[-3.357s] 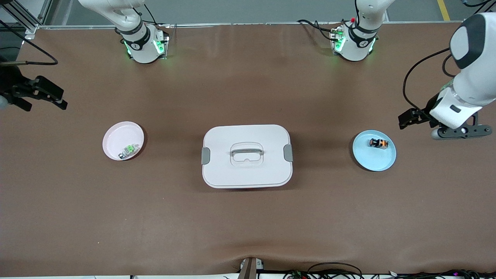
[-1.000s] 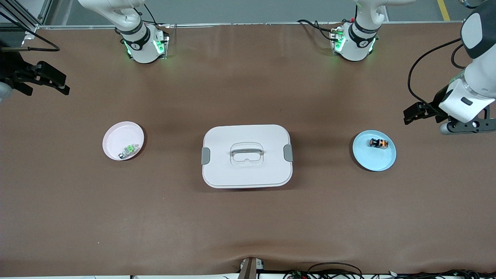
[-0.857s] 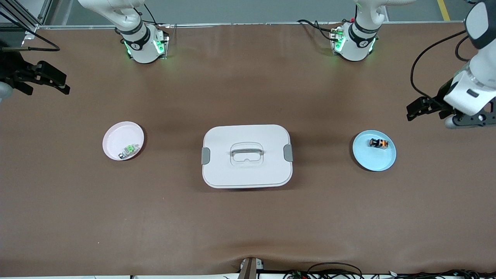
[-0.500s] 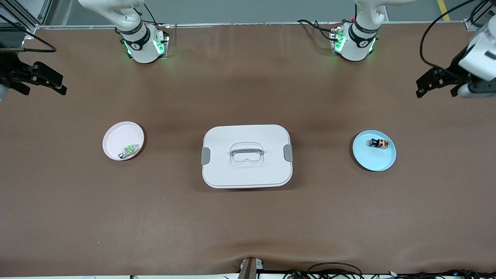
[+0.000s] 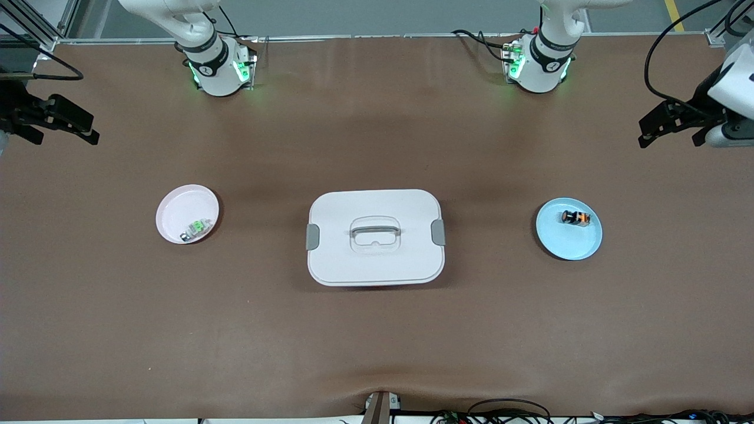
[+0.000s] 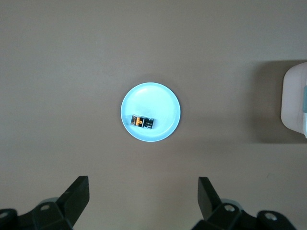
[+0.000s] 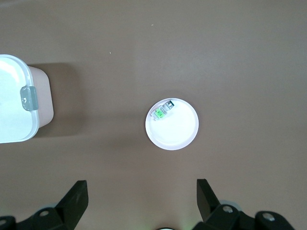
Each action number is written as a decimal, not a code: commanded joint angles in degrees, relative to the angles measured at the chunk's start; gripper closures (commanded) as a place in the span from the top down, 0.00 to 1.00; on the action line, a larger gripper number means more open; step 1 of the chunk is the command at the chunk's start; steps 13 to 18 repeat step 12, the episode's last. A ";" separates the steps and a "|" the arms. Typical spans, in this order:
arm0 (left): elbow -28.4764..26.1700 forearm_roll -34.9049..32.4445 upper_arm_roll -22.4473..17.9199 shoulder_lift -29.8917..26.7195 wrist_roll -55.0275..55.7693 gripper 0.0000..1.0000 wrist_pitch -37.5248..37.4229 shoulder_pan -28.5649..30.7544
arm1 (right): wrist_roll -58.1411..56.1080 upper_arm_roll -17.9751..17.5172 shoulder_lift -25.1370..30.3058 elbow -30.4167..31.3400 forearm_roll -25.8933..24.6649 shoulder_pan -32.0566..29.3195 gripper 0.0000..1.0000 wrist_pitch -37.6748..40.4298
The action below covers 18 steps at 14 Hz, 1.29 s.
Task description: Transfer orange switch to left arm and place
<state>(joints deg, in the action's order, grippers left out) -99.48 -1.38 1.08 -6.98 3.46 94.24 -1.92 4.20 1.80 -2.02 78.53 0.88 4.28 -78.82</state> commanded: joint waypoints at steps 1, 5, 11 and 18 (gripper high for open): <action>2.71 1.12 -0.21 0.82 -0.74 1.00 -2.04 0.16 | 0.28 -0.31 -0.18 -0.83 0.17 -1.02 1.00 0.33; 3.41 1.12 -0.21 0.91 -0.47 1.00 -2.04 0.08 | 0.98 -0.48 -0.18 -1.10 -0.09 -0.76 1.00 -0.54; 3.51 1.12 -0.21 1.44 -0.65 1.00 -2.04 0.08 | 0.37 -0.31 -0.09 -1.71 0.00 -1.20 1.00 -1.07; 3.51 1.12 -0.21 1.44 -0.65 1.00 -2.04 0.08 | 0.37 -0.22 -0.09 -1.71 -0.18 -1.20 1.00 -0.98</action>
